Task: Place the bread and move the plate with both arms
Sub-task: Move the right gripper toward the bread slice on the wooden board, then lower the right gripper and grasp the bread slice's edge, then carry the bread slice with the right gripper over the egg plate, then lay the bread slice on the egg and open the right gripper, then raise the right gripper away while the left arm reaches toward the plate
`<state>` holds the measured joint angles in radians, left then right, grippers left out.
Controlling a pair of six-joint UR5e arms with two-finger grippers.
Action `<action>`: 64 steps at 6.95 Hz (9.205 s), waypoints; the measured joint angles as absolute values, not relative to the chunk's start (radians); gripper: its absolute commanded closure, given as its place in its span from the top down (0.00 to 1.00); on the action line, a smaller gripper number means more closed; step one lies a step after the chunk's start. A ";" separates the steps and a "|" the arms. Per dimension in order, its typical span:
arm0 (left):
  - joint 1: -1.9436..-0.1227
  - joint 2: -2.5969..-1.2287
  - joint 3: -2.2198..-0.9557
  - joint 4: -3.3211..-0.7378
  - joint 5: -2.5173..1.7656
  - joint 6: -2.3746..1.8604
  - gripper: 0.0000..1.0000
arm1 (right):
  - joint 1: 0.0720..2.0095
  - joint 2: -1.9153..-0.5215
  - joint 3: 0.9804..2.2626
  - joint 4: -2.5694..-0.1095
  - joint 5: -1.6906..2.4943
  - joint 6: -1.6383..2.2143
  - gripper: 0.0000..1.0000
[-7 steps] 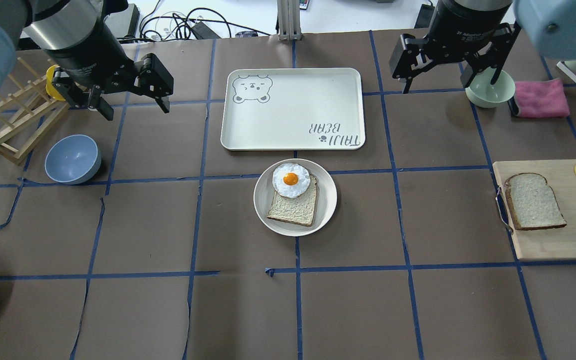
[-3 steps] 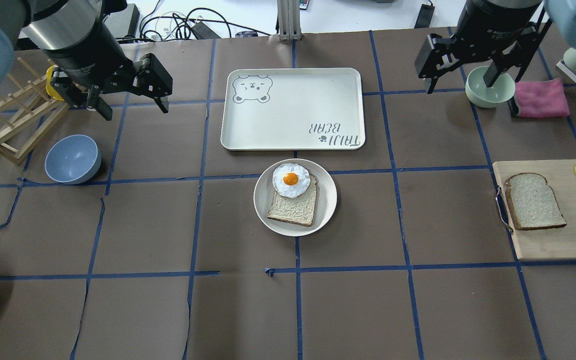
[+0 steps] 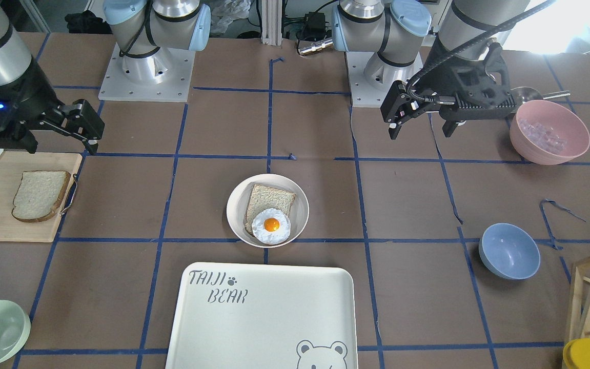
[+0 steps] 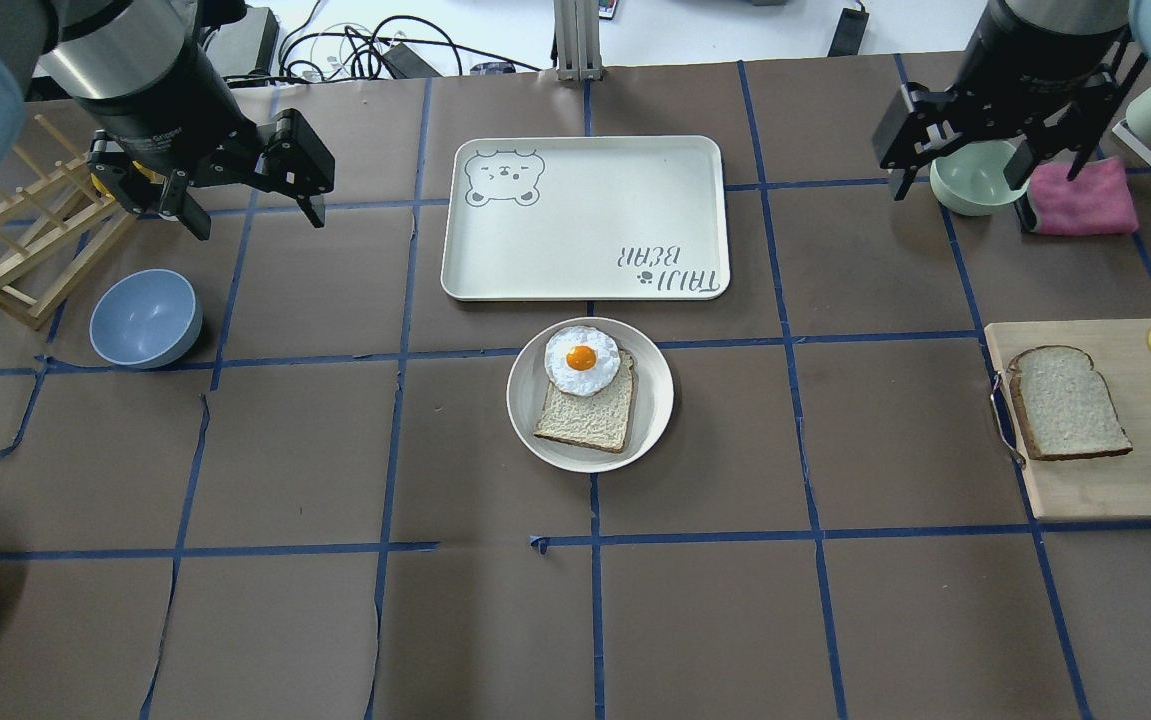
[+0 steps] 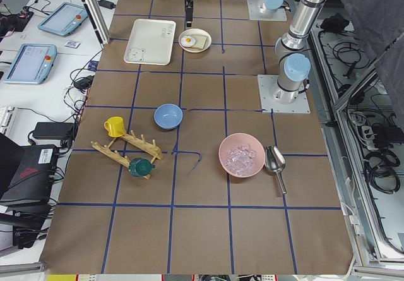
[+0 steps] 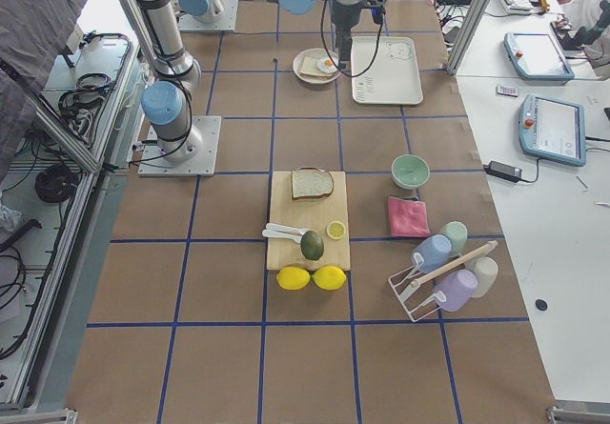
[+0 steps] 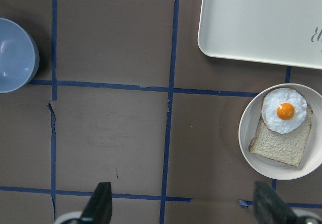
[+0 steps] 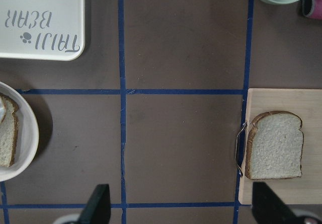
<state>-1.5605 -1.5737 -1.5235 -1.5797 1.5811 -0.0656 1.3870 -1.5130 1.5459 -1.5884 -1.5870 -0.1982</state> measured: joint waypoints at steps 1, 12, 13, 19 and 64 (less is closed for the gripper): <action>-1.561 -1.574 -1.523 -1.579 1.583 -0.065 1.00 | 1.283 -1.511 1.603 -1.622 -1.530 -0.305 1.00; -1.560 -1.571 -1.515 -1.579 1.578 -0.066 1.00 | 0.830 -1.297 1.847 -1.913 -1.398 -0.888 1.00; -1.560 -1.571 -1.515 -1.579 1.578 -0.066 1.00 | 0.830 -1.296 1.852 -1.919 -1.399 -0.888 1.00; -1.561 -1.570 -1.519 -1.578 1.578 -0.066 1.00 | 0.828 -1.295 1.865 -1.933 -1.401 -0.888 1.00; -1.562 -1.568 -1.524 -1.578 1.578 -0.067 1.00 | 1.759 -1.266 1.800 -2.257 -1.192 -0.007 1.00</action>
<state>-1.5616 -1.5677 -1.5237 -1.5785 1.5778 -0.0672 1.7590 -1.2657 1.8001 -2.2574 -1.1923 -0.0071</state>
